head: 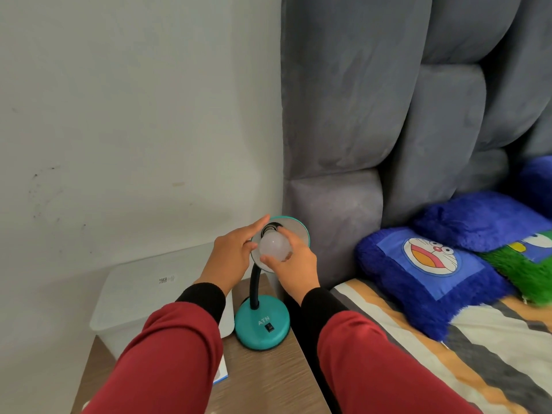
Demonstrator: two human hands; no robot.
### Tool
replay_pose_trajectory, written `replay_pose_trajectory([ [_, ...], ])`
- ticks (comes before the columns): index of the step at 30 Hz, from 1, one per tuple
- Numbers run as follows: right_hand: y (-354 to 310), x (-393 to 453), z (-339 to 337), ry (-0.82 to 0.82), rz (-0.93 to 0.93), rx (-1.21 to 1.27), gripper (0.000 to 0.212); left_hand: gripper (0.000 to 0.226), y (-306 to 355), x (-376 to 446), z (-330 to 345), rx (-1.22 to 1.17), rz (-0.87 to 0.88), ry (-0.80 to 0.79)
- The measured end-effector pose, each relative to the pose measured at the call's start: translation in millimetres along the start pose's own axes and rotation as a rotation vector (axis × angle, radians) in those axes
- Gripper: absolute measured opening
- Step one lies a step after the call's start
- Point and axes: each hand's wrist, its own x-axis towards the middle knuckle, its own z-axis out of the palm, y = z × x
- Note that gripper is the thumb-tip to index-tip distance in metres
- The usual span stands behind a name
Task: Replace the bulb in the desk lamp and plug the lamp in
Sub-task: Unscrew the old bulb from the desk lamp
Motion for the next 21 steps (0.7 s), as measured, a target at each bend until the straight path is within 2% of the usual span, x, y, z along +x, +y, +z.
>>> replay_pose_trajectory([
  [3,1.6,-0.9,0.7,-0.01,-0.091,-0.077,0.065,0.056,-0.5,0.4,0.4,0.001,-0.011,0.005],
  [7,1.5,-1.2,2.0,0.002,0.036,0.028,0.077,0.055,2.3,0.5,1.1,-0.002,-0.017,-0.003],
  [10,0.2,0.2,-1.2,-0.018,0.003,-0.034,0.067,0.056,1.0,0.1,-0.4,0.0,-0.006,0.002],
  [13,1.2,-1.7,-3.1,-0.038,-0.084,-0.097,0.067,0.056,2.6,-0.6,-1.0,-0.003,-0.011,0.003],
  [17,1.5,-2.0,-2.6,-0.021,-0.022,-0.022,0.067,0.055,4.2,0.0,0.2,0.003,-0.012,-0.009],
  [21,1.5,0.0,-2.5,-0.025,-0.044,-0.023,0.06,0.055,1.9,1.0,-0.8,0.009,-0.019,-0.017],
])
